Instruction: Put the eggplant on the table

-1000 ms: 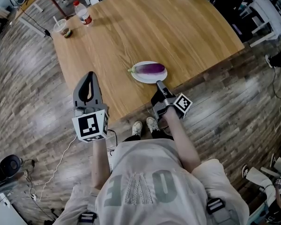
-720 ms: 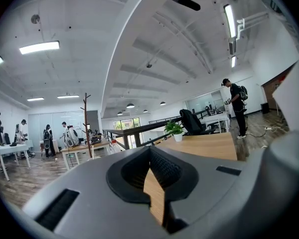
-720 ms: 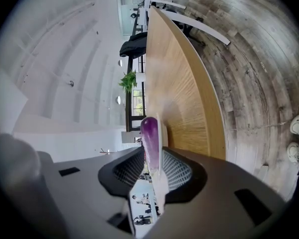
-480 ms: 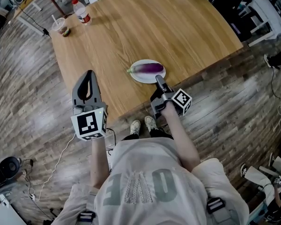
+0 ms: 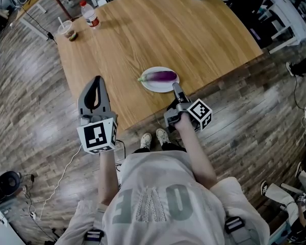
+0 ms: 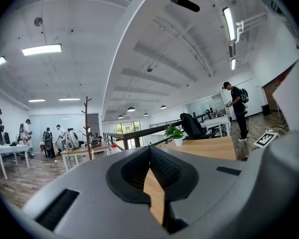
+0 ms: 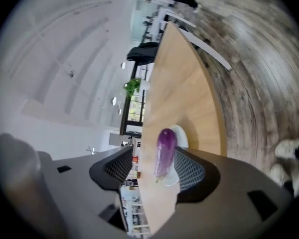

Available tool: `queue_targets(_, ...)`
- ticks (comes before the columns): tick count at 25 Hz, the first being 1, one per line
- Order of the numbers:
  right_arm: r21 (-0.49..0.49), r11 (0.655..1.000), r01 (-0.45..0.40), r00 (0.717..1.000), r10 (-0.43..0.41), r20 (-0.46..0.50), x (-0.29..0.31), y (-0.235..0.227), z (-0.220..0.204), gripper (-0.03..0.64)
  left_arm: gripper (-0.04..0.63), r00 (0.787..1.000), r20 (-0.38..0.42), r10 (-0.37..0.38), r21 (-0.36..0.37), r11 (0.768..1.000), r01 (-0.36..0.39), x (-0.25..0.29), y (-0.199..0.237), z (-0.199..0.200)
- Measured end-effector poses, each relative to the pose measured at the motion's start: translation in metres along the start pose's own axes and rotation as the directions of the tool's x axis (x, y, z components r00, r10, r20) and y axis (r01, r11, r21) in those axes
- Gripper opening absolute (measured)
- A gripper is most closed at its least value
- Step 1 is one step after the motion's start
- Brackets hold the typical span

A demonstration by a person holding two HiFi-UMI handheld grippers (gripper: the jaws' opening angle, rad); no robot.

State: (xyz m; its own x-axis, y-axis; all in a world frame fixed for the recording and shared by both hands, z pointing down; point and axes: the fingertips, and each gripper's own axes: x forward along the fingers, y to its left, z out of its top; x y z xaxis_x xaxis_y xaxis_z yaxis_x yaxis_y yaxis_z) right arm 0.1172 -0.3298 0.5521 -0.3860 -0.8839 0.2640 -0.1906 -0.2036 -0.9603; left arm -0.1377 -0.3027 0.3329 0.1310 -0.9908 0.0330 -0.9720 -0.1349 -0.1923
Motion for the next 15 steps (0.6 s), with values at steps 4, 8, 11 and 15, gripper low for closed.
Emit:
queue_targets(4,-0.354,0.931,-0.091,0.993,0.114,0.044,-0.018,0.081,0.021,0.249,0.008,1.000,0.030,-0.002,-0.010,1.000,0.002,-0.001,0.000,0.011)
queue_targets(8,-0.707,0.696,-0.125,0.965,0.251,0.076,-0.042,0.166,0.034,0.235,0.009,0.997,0.073,-0.010,-0.024,1.000,0.012,-0.002,-0.003,0.025)
queue_targets(11,-0.901,0.422,-0.100,0.934,0.352,0.062,-0.065,0.219,0.031,0.109,0.009,0.994,0.104,-0.021,-0.033,0.999,0.024,-0.003,-0.006,0.037)
queue_targets(15,-0.995,0.083,-0.046,0.914,0.406,-0.009,-0.089,0.260,0.014,0.028,0.008,0.990,0.136,-0.035,-0.038,0.998,0.041,-0.005,-0.013,0.049)
